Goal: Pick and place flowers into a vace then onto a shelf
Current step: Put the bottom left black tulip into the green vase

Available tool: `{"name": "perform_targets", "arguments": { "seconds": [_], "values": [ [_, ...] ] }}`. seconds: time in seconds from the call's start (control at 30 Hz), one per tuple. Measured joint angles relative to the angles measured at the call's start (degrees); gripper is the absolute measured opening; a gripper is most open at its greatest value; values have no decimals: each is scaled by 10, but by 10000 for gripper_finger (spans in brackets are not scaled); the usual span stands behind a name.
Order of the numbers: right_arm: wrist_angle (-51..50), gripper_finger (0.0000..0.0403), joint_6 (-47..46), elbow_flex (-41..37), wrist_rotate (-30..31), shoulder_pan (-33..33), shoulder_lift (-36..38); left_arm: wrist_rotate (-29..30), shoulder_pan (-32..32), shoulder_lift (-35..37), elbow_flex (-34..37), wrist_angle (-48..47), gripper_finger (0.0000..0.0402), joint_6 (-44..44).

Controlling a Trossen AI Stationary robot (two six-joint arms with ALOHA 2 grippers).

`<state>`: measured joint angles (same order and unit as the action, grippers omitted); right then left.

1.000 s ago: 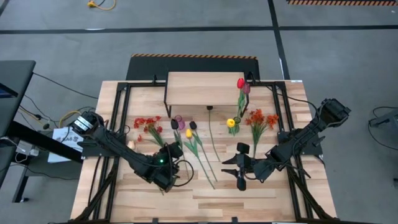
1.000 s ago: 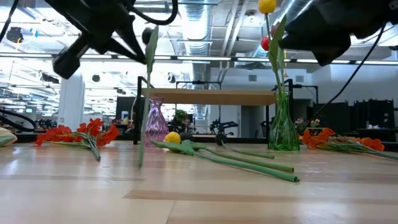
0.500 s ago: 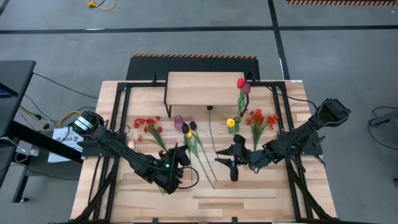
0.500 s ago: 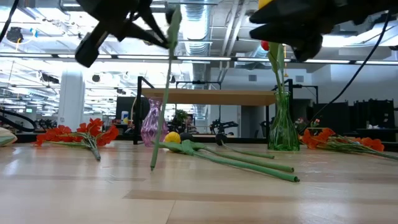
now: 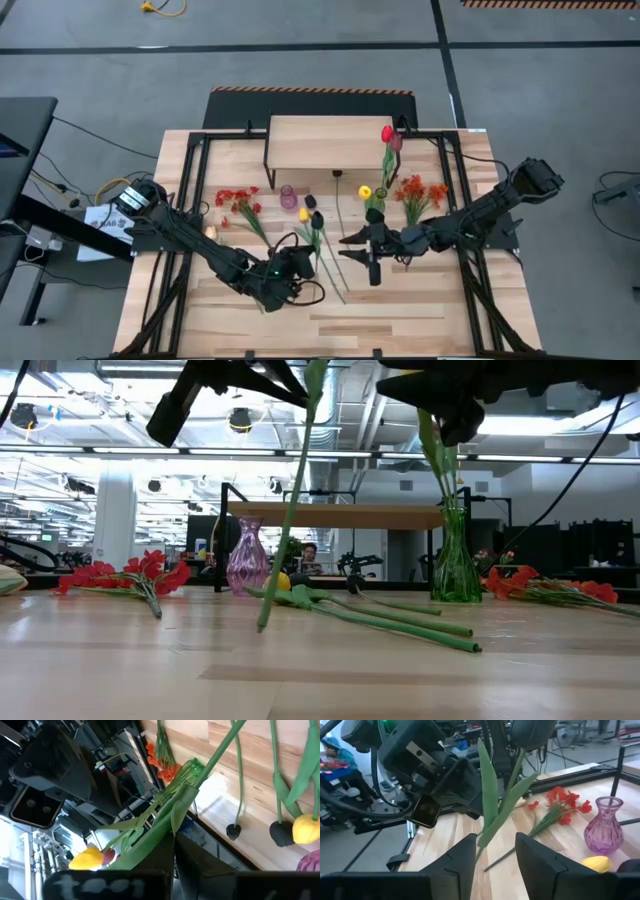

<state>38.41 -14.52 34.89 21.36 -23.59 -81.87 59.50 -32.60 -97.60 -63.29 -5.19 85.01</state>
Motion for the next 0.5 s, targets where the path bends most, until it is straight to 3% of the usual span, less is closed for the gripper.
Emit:
{"name": "perform_targets", "arguments": {
  "seconds": [0.33,0.5],
  "values": [
    [10,198,1,0,-35,16,0,-29,0,0,0,62,0,23],
    [10,216,6,0,-35,16,0,-81,5,0,0,117,0,24]
  ]
}}
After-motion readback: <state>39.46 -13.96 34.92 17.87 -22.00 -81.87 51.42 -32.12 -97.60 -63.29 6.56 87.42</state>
